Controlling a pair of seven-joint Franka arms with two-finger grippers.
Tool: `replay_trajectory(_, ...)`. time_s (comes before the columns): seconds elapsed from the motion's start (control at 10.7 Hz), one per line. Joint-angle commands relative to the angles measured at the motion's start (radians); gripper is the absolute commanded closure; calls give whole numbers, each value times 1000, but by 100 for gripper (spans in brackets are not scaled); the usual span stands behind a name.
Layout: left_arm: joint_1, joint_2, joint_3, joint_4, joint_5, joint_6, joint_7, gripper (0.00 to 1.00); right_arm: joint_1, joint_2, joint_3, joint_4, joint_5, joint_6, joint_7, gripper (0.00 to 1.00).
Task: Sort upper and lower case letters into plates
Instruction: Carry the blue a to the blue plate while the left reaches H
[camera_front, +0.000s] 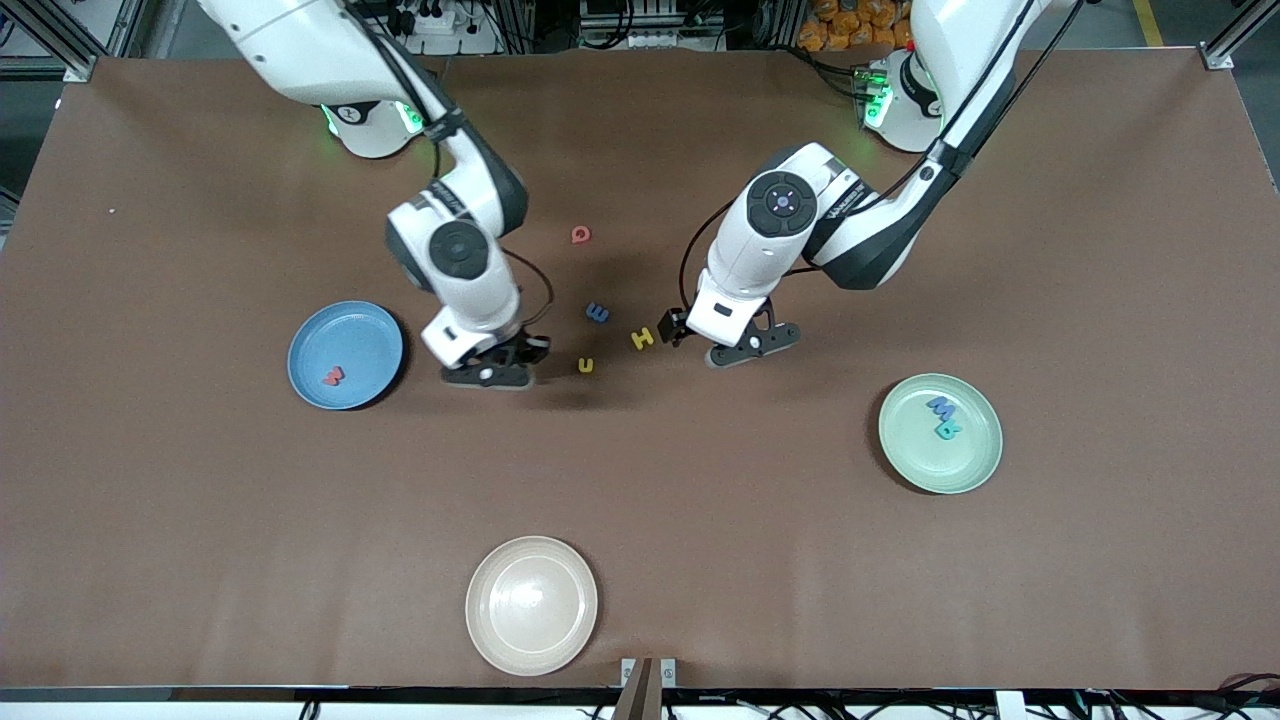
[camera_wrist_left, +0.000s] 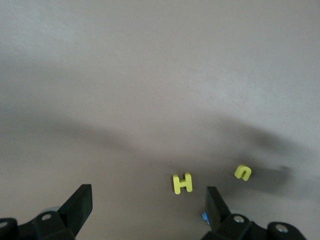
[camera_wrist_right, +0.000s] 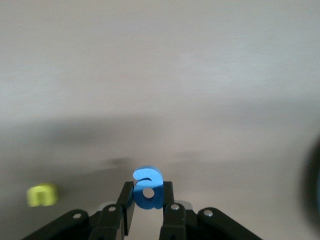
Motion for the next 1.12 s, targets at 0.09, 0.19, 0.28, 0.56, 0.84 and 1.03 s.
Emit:
replay_trajectory(0.09,-147,116,56,130,-6,5,-67,0,-197,-120,-28,-53,85,-188,-255,100)
replay_trajectory(0.19,-231,138,129,150,-7,5,-87,0,-202,-131,-98,-57,86,-219,-345,100)
replay_trajectory(0.28,-280,161,169,153,-6,5,-90,0,-204,-130,-135,-61,86,-230,-387,100)
replay_trajectory(0.56,-389,230,243,203,-7,0,-93,0,-248,-111,-227,-151,86,-126,-554,100)
replay_trajectory(0.84,-426,273,278,219,-6,0,-90,0,-261,-90,-250,-190,135,-67,-610,84)
replay_trajectory(1.03,-437,287,294,222,0,0,-84,0,-253,-62,-250,-188,166,-53,-610,0)
